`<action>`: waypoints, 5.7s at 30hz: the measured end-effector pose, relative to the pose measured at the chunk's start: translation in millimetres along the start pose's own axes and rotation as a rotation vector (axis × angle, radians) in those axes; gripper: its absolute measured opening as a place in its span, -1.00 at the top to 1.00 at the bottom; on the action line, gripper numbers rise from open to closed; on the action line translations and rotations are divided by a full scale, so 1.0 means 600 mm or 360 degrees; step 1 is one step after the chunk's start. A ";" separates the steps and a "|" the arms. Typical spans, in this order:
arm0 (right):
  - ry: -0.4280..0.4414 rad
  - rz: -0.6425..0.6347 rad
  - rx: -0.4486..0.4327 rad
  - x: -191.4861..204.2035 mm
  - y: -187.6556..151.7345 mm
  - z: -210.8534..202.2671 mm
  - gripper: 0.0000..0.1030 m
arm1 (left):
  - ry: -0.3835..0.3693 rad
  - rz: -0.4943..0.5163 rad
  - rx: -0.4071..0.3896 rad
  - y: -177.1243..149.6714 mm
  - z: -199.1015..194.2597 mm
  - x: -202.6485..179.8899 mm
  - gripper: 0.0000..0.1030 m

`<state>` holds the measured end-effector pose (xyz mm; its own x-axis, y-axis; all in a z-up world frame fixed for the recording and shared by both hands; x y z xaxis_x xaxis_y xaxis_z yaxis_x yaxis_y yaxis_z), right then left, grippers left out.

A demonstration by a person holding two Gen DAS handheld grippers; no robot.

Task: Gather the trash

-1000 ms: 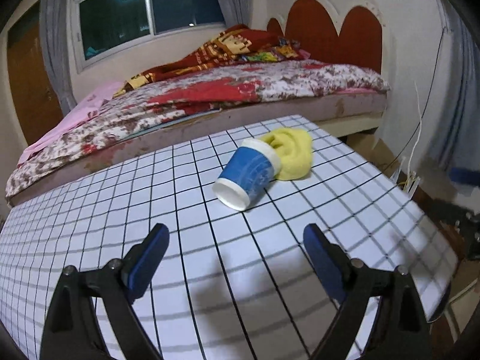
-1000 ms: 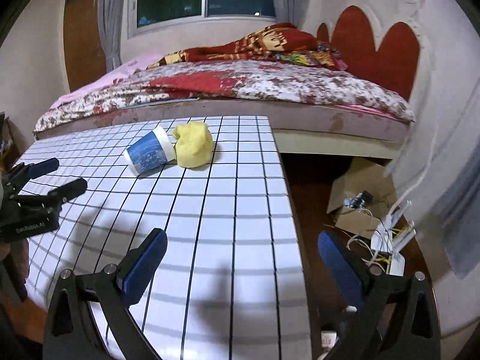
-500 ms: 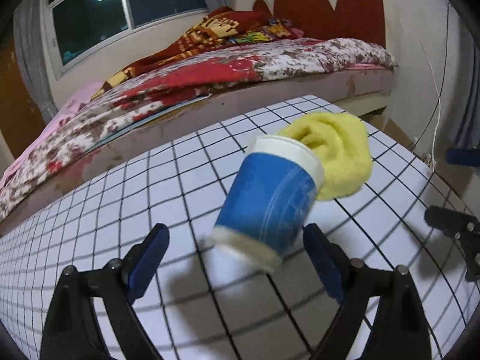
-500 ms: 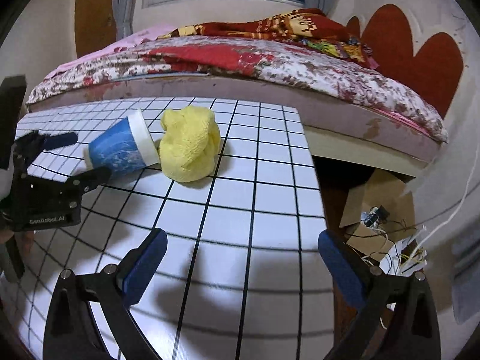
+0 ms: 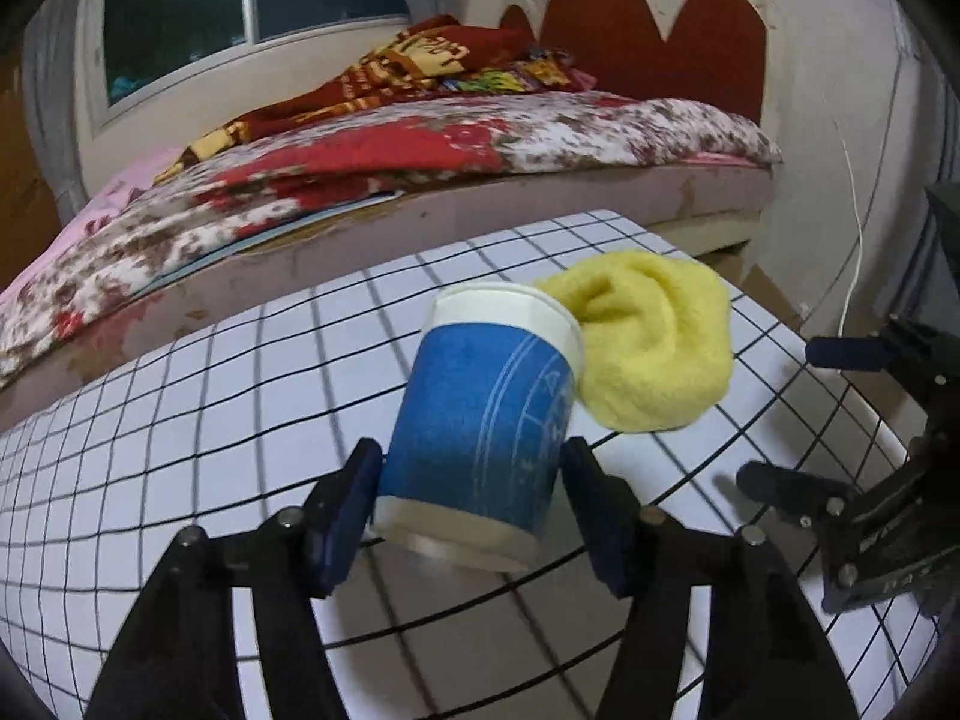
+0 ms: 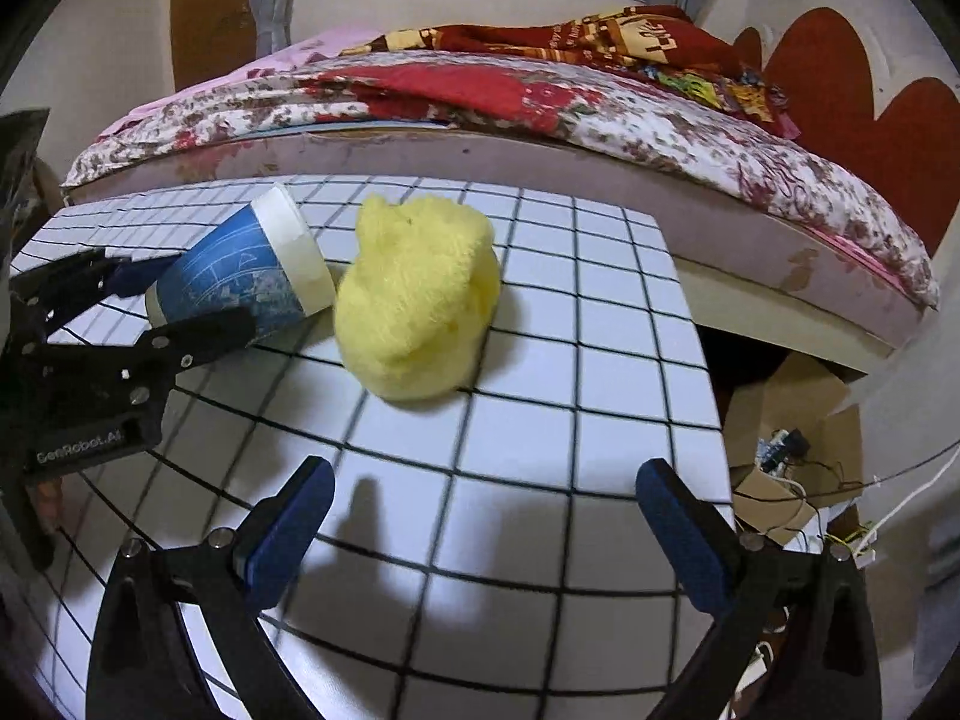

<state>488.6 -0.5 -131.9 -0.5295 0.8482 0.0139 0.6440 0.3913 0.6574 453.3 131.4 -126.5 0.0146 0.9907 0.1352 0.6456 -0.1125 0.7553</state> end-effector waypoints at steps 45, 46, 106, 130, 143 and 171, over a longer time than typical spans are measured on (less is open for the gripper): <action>0.0006 0.0114 -0.0400 0.014 -0.041 -0.277 0.47 | -0.0006 -0.0035 -0.0121 -0.038 -0.207 -0.025 -0.13; 0.0003 0.0121 -0.0406 0.013 -0.046 -0.287 0.47 | -0.0014 -0.0034 -0.0125 -0.037 -0.217 -0.031 -0.13; -0.0381 0.0672 -0.0306 -0.212 -0.550 -0.590 0.46 | -0.0599 0.0362 -0.0112 -0.202 -0.425 -0.564 -0.13; -0.0231 0.0697 0.0009 -0.299 -0.623 -0.421 0.45 | -0.0621 0.0388 0.0223 -0.283 -0.298 -0.651 -0.13; -0.0310 0.0851 0.0306 -0.384 -0.704 -0.342 -0.91 | -0.0581 0.0301 0.0358 -0.313 -0.251 -0.666 -0.77; -0.0408 0.0649 0.0075 -0.270 -0.636 -0.476 -0.98 | -0.0304 0.0214 0.0124 -0.278 -0.339 -0.561 -0.78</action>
<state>171.0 -389.0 -169.6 -0.0793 0.9942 0.0731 0.7981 0.0194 0.6023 185.4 -198.6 -167.2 0.2439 0.9644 0.1018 0.6851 -0.2457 0.6857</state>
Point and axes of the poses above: each gripper's, at about its wrist camera, not at the fingertips, and z roughly the way its jaws point, x to its left, y to its top, the point moved 8 cm from there along z, roughly the way its jaws point, and after that the axes turned 9 degrees about y, right-handed, at the moved point
